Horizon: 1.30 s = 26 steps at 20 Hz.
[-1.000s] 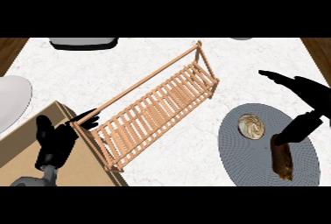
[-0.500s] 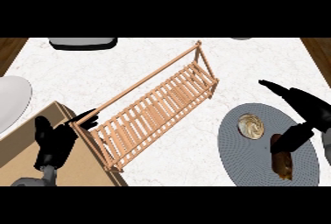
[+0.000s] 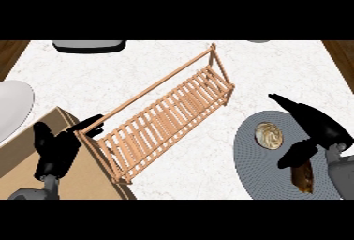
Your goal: Pick the cupcake from the placemat and place it in the tiered shelf
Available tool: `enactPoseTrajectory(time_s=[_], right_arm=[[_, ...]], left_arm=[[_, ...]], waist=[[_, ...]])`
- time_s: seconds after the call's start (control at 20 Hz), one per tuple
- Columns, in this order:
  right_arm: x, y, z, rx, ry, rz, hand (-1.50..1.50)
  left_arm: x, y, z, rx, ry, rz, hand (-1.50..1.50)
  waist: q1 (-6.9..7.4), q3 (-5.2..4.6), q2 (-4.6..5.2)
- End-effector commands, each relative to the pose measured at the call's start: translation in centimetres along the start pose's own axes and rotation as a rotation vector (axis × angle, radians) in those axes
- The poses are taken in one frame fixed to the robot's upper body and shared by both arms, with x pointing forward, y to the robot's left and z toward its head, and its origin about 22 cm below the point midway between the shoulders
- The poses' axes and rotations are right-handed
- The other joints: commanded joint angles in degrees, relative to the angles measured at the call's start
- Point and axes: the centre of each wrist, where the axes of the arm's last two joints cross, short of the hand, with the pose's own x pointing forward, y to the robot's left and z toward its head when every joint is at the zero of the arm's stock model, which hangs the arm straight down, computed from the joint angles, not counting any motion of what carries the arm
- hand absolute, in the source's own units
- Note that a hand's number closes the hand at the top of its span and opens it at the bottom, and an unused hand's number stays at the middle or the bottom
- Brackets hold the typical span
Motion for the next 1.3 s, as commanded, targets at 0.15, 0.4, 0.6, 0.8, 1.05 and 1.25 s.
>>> enactPoseTrajectory(time_s=[0.15,0.4,0.6,0.8,1.05,1.25], right_arm=[[-0.7,1.9,-2.1,-0.047,0.047,0.039,-1.5],[0.0,2.7,-3.2,-0.062,0.05,0.081,-1.5],[-1.4,3.4,-4.0,-0.086,0.014,0.02,-1.5],[-1.8,4.5,-4.9,-0.079,-0.013,0.025,-1.5],[-1.6,5.9,-6.1,-0.031,-0.036,0.03,-1.5],[-2.0,8.0,-5.1,0.123,-0.137,0.257,1.5]], left_arm=[[-2.9,-0.5,-0.5,0.071,0.088,0.061,0.0],[-1.5,0.5,-0.1,0.071,0.082,0.059,0.0],[-0.3,-1.1,-0.8,0.075,0.086,0.078,0.0],[-2.5,0.2,-0.8,0.097,0.097,0.064,0.0],[-1.3,-0.2,-1.3,0.087,0.092,0.084,0.0],[-0.9,-0.2,-0.6,0.078,0.095,0.073,0.0]], waist=[[0.4,-0.71,0.74],[0.6,-0.7,0.64],[0.32,-0.68,0.64],[0.37,-0.71,0.76],[0.46,-0.7,0.79],[0.54,-0.69,0.7]])
